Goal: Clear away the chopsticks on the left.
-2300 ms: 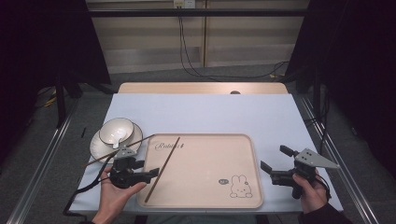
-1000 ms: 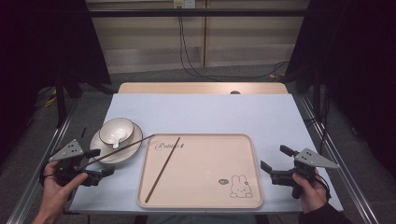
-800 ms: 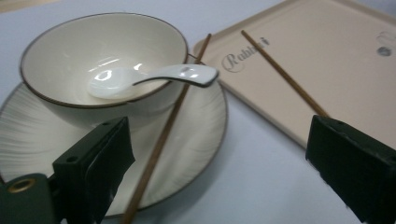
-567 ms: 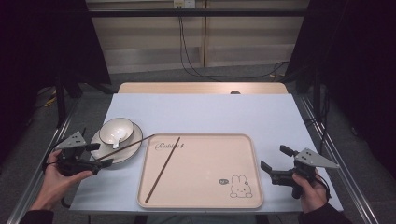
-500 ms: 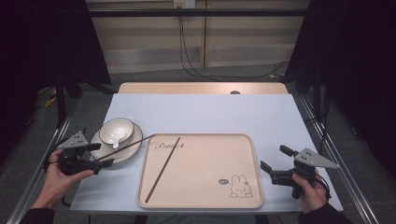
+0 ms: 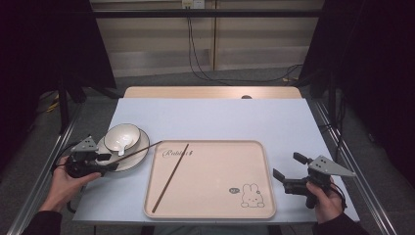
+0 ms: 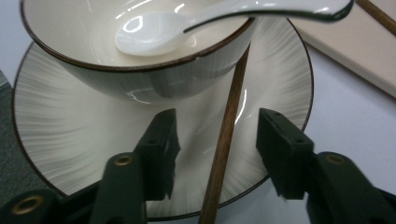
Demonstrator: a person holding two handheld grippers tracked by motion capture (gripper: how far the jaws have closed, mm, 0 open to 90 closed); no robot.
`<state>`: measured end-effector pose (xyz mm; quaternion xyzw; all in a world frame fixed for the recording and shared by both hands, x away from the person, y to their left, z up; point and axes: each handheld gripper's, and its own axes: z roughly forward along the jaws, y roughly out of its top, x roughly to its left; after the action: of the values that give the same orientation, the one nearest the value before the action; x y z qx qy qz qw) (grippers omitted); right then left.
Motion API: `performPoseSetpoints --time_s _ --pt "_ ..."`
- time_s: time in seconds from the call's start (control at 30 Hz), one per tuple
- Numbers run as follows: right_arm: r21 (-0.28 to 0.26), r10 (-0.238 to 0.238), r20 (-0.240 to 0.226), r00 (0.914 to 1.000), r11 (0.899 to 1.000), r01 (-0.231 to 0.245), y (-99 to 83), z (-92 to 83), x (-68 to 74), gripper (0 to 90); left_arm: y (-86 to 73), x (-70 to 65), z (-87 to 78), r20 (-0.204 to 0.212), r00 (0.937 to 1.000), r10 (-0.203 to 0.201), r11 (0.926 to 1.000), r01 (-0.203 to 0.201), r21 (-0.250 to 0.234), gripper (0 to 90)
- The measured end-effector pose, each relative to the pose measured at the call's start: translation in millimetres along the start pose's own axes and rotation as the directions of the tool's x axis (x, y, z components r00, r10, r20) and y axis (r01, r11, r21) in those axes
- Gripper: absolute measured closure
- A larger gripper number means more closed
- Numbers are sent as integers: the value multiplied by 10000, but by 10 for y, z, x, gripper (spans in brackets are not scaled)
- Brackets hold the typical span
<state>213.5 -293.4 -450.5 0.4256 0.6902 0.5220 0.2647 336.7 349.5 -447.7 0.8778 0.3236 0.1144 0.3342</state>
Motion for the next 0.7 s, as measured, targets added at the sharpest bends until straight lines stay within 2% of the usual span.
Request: performPoseSetpoints --time_s 0.03,0.2,0.23,0.37,0.43,0.53,0.63,0.7 --pt "14 6 -25 10000 10000 -6 0 -2 -2 22 0 -6 9 -122 9999 -9 10000 10 31 523" --pt "-4 -4 11 10000 10000 4 0 2 0 22 1 -4 33 10 10000 87 10000 -87 37 610" --pt "0 7 9 10000 10000 -7 0 2 1 22 2 -13 45 -32 10000 -9 10000 9 -64 631" --pt "0 -6 6 10000 10000 6 0 1 0 22 24 -31 45 -2 9997 243 9997 -243 -2 706" --pt "4 -1 4 10000 10000 1 0 1 0 22 29 -42 56 140 9993 353 9994 -353 65 738" --pt "2 -26 24 10000 10000 26 -1 3 -1 22 35 -50 65 163 9989 435 9990 -436 77 779" --pt "-1 -17 21 10000 10000 17 0 2 -1 22 25 -53 72 96 9995 316 9995 -316 65 791" --pt "9 -23 8 10000 10000 23 -1 2 -2 22 26 -58 71 222 9992 343 9994 -344 62 805"
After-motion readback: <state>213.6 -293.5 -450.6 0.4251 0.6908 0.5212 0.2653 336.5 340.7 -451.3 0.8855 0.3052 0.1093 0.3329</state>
